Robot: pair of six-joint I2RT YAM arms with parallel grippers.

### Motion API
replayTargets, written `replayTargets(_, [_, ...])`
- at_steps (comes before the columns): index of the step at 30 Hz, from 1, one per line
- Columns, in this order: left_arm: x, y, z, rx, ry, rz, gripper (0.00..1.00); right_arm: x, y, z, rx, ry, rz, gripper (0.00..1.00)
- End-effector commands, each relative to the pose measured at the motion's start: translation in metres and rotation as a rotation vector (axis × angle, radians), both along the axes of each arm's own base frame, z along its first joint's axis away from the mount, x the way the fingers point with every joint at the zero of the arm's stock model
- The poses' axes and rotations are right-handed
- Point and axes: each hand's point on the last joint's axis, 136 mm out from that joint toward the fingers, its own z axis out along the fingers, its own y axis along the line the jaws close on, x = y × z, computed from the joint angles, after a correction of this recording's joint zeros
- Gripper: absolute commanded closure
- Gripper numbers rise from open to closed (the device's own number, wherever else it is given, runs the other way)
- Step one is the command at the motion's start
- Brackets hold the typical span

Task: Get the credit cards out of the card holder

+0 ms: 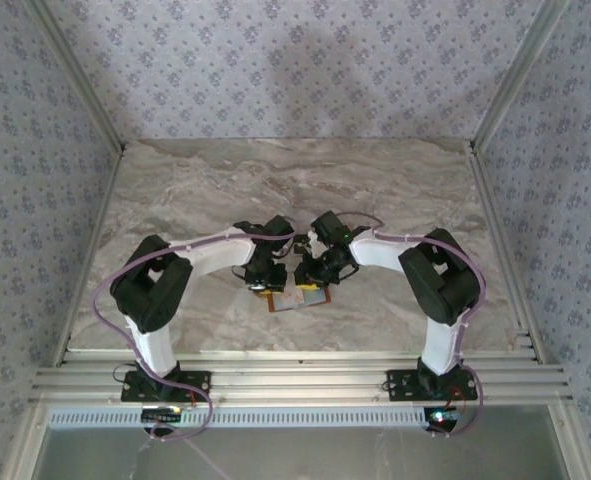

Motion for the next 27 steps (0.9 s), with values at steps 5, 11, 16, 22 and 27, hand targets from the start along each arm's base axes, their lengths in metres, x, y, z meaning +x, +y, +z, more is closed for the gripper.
replayTargets(5, [-0.013,0.017,-0.018,0.105,0.05,-0.025,0.79,-0.009,0.004,-0.007,0.035,0.039,0.031,0.77])
replayTargets(11, [-0.013,0.018,-0.017,0.109,0.05,-0.025,0.79,-0.011,0.002,-0.012,0.026,0.05,0.029,0.81])
replayTargets(16, [-0.013,0.02,-0.016,0.117,0.045,-0.026,0.79,-0.011,-0.002,-0.009,0.016,0.035,0.022,0.87])
replayTargets(22, [-0.012,0.022,-0.015,0.127,0.037,-0.028,0.79,-0.008,-0.012,-0.003,-0.005,0.011,0.009,0.92])
replayTargets(27, [-0.01,0.021,-0.013,0.128,0.031,-0.035,0.79,-0.006,-0.022,0.003,-0.023,-0.003,0.001,0.93])
